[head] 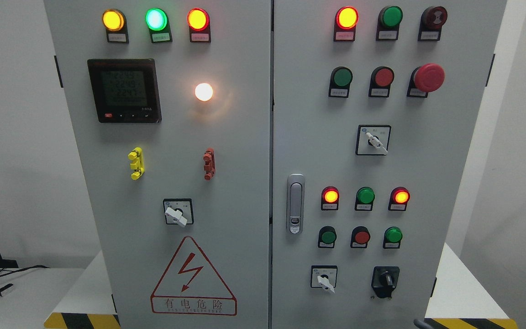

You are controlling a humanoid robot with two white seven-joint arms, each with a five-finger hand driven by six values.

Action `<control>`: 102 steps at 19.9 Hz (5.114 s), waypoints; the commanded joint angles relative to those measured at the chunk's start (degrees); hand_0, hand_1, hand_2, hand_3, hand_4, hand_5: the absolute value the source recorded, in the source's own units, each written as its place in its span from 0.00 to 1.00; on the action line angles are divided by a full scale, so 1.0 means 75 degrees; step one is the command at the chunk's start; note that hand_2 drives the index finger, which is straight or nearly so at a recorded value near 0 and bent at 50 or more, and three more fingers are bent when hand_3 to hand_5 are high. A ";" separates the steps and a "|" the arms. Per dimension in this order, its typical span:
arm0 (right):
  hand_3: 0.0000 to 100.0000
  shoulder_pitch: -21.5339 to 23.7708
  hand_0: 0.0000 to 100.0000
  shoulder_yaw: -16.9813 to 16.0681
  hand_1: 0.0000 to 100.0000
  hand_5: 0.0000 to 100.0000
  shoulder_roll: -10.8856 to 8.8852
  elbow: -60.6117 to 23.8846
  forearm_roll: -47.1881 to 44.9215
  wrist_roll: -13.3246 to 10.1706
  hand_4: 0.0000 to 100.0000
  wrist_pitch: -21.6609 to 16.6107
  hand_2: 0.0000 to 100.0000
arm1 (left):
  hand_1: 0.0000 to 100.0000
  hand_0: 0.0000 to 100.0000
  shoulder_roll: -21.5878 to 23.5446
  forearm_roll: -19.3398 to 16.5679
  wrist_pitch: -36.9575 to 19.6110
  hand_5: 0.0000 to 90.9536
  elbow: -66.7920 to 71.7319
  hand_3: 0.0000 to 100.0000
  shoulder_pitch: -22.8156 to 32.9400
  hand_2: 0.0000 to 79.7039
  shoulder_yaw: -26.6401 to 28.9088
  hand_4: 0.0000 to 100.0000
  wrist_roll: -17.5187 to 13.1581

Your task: Trip black knob to open circuit

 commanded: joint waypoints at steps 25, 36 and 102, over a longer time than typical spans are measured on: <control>1.00 -0.0965 0.22 0.0044 0.66 0.93 0.0133 0.0853 0.1142 -0.0021 1.00 0.0212 0.35 | 0.39 0.12 0.0001 -0.0234 0.0002 0.00 0.0000 0.00 0.0000 0.00 0.0000 0.00 -0.0005; 1.00 -0.1059 0.22 -0.0037 0.70 0.94 0.0133 0.0853 0.1178 -0.0021 1.00 0.0212 0.44 | 0.39 0.12 0.0001 -0.0234 0.0002 0.00 0.0000 0.00 0.0000 0.00 0.0000 0.00 -0.0005; 1.00 -0.1997 0.32 -0.0249 0.73 0.94 0.0133 0.1744 0.1260 0.0003 1.00 0.0084 0.42 | 0.39 0.12 0.0001 -0.0234 0.0002 0.00 0.0000 0.00 0.0000 0.00 0.0000 0.00 -0.0005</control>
